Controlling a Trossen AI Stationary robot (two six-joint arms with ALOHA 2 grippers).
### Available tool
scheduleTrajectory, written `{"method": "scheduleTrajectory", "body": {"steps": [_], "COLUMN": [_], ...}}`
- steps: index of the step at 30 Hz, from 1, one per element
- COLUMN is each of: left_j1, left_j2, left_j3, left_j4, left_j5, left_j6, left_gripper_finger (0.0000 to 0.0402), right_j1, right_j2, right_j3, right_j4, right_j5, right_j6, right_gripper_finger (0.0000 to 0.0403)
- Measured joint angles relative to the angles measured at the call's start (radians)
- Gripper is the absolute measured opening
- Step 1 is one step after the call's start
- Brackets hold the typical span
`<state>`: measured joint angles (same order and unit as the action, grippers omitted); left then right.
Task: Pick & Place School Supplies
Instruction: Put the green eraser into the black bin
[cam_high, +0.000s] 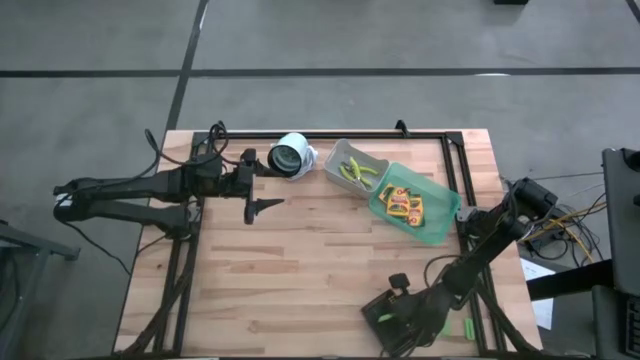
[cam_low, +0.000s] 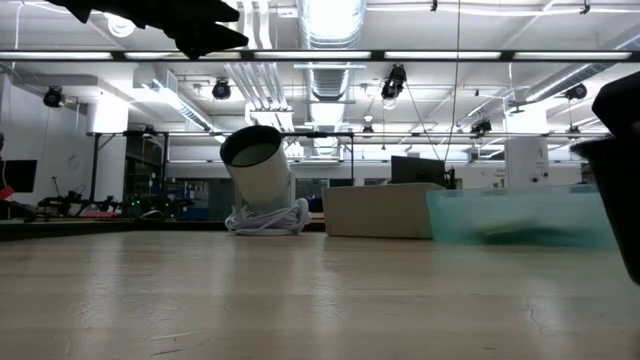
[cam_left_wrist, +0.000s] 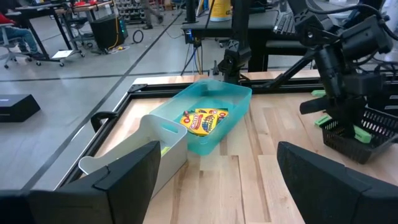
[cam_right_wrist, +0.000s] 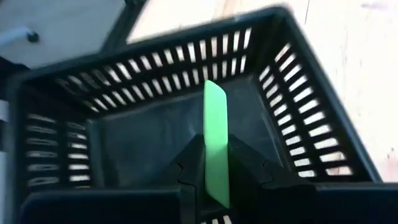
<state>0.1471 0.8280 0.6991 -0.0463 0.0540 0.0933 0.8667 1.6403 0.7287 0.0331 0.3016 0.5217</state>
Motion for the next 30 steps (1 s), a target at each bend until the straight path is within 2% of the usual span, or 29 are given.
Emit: {"method": "scheduleTrajectory", "body": {"steps": [9,21,25,30], "left_j1": [0.0,0.0,0.0,0.0], "left_j2": [0.0,0.0,0.0,0.0], "left_j3": [0.0,0.0,0.0,0.0], "left_j4": [0.0,0.0,0.0,0.0], "left_j5": [0.0,0.0,0.0,0.0], "left_j6": [0.0,0.0,0.0,0.0], "left_gripper_finger": [0.0328,0.0328,0.0328,0.0328], "right_j1": [-0.001,-0.001,-0.001,0.001], "right_j2": [0.009,-0.005,-0.04,-0.179], "right_j3": [0.031,0.031,0.03,0.03], "right_j4": [-0.061,-0.058,-0.064,-0.116], "right_j5": [0.001,0.025,0.087,0.279], "right_j6": [0.002,-0.002,-0.005,0.04], "right_gripper_finger": [0.0047,0.0082,0.0085,0.0082]}}
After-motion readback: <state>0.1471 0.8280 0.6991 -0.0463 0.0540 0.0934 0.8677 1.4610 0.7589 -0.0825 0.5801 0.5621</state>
